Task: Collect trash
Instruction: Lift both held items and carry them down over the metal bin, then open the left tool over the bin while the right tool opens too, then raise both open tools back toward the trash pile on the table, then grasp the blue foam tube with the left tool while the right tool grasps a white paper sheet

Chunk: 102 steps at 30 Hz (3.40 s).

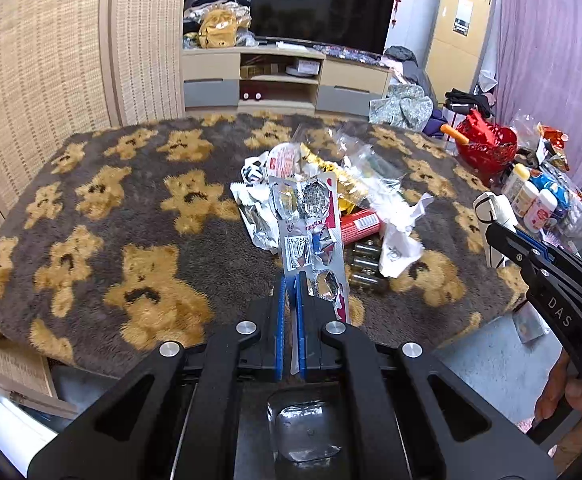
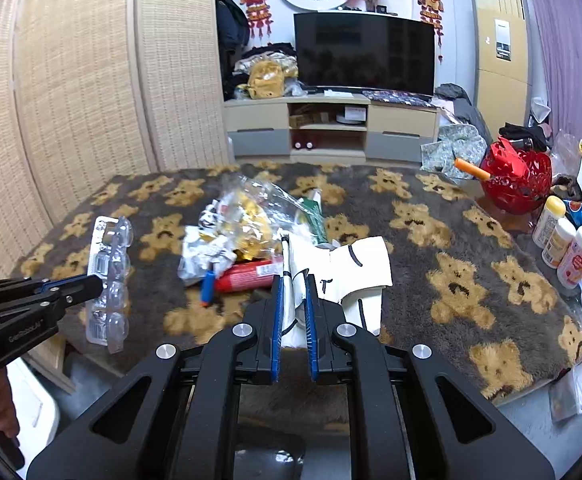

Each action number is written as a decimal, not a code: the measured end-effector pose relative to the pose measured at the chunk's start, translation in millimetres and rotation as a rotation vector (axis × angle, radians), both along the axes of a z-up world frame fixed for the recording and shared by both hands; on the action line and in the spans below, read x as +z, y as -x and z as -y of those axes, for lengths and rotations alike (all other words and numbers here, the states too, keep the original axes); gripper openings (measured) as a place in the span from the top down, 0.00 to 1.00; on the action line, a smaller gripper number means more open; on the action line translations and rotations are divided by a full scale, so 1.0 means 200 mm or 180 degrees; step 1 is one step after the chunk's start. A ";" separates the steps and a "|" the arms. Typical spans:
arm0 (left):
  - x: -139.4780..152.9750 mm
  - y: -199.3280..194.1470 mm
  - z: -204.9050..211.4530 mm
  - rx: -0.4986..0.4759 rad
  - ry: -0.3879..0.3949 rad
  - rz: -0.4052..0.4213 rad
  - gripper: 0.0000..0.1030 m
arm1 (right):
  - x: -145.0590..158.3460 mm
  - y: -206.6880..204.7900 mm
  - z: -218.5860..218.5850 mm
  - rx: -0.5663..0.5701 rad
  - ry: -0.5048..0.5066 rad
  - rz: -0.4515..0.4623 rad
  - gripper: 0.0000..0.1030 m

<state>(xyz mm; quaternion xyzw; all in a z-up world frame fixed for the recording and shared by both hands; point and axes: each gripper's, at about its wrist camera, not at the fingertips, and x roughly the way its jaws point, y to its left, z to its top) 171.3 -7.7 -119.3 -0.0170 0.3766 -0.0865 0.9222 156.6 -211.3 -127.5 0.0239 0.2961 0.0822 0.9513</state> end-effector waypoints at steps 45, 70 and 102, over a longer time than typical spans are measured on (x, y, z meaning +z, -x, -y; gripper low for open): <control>-0.77 0.49 0.07 -0.0260 -0.0088 -0.1135 0.51 | -0.70 0.37 -0.10 0.0101 -0.0425 -0.1387 0.30; -0.32 0.19 0.00 -0.0096 -0.0265 -0.0452 0.08 | -0.23 -0.02 0.08 -0.0277 -0.0373 -0.0635 0.03; -0.53 -0.60 0.18 -0.0479 -0.0117 -0.0660 0.53 | -0.38 -0.46 0.17 -0.0261 -0.0358 -0.0759 0.94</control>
